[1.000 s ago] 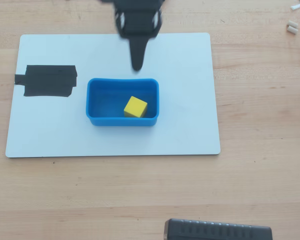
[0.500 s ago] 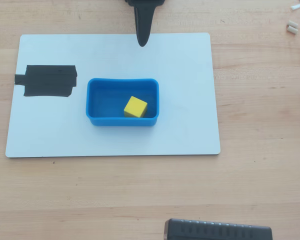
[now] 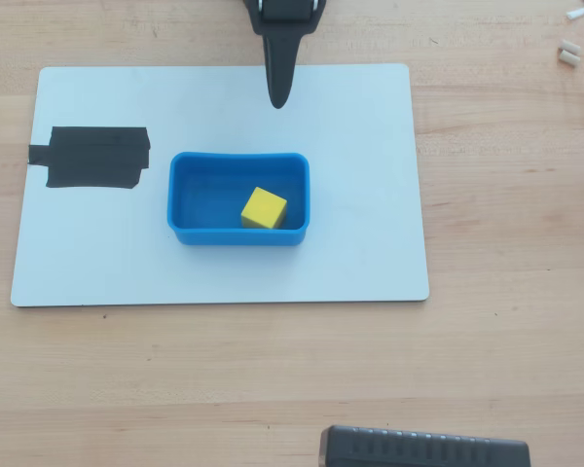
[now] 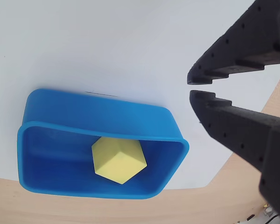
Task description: Pick up yellow cube and drop it in the blue rectangular bin
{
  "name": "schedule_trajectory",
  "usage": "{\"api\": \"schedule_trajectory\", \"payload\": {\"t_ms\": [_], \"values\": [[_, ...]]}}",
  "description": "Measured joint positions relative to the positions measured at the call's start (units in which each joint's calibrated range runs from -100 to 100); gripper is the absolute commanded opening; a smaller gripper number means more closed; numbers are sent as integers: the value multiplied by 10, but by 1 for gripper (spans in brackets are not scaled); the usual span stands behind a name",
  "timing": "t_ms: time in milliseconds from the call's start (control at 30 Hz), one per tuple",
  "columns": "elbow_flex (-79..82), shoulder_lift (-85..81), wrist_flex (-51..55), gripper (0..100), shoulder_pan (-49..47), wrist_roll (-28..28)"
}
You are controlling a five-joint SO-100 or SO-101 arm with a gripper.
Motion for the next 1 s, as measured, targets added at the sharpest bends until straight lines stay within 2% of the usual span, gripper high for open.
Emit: {"api": "schedule_trajectory", "payload": {"t_ms": [367, 1000], "values": [[94, -128, 4, 0, -1, 0], [94, -131, 4, 0, 1, -2]]}}
